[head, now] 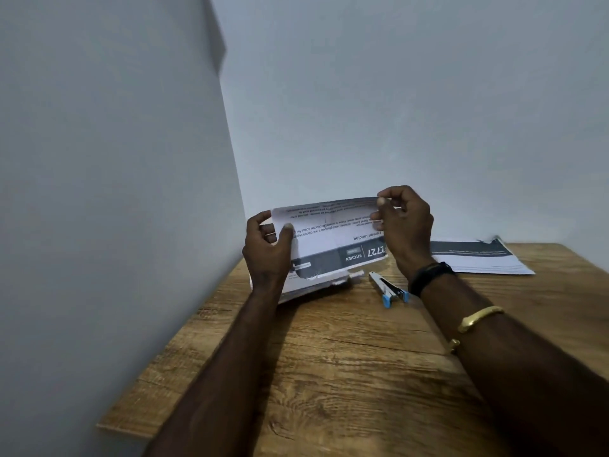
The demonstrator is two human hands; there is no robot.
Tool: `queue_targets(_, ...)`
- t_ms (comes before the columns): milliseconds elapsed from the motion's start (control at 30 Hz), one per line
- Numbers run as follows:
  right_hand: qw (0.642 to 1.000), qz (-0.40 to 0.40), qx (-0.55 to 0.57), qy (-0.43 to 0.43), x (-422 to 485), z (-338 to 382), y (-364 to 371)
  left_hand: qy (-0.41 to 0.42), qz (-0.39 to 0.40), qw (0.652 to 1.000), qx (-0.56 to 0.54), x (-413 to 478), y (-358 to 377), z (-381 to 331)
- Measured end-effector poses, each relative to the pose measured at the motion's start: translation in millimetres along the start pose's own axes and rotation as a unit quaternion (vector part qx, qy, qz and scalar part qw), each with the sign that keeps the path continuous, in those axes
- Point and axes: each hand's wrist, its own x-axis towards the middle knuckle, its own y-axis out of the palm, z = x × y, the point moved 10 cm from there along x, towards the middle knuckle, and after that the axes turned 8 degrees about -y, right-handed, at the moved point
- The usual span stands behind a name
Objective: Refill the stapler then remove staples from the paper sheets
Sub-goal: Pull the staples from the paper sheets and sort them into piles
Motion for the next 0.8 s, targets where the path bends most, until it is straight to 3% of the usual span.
queue_targets(167, 1.000, -0.012, -0.026, 0.007, -2.1, -0.1, -8.3, -0.149, 0.182, 0.969, 0.070, -18.0, 29.5, 48.0)
queue_targets(233, 0.999, -0.018, -0.032, 0.007, -2.3, 0.4, -10.0, -0.165, 0.229, 0.950, 0.131, -27.1, 33.5, 54.7)
queue_targets(400, 1.000, -0.023, -0.021, 0.000, -3.8, 2.3, -12.0, -0.089, 0.244, 0.900, 0.349, -21.9, 30.3, 56.5)
queue_targets(533, 1.000, -0.025, 0.009, 0.017, -8.7, -4.7, -15.5, -0.110, 0.210, 0.887, 0.397, -13.3, 15.2, 67.1)
queue_targets(633, 0.998, -0.026, 0.025, 0.042, -13.3, -13.3, -19.5, -0.094, 0.149, 0.920, 0.350, -9.3, 7.7, 52.6)
queue_targets(700, 0.998, -0.024, 0.029, 0.042, -15.3, -14.5, -22.5, -0.162, 0.133, 0.954, 0.217, -11.8, 12.2, 48.5)
queue_targets(733, 0.998, -0.023, 0.031, 0.040, -16.0, -14.0, -24.1, -0.245, 0.152, 0.949, 0.125, -18.0, 21.5, 54.5)
queue_targets(800, 0.999, -0.016, 0.033, 0.040, -16.7, -13.8, -28.3, -0.405, 0.215, 0.887, -0.051, -38.5, 49.1, 64.6)
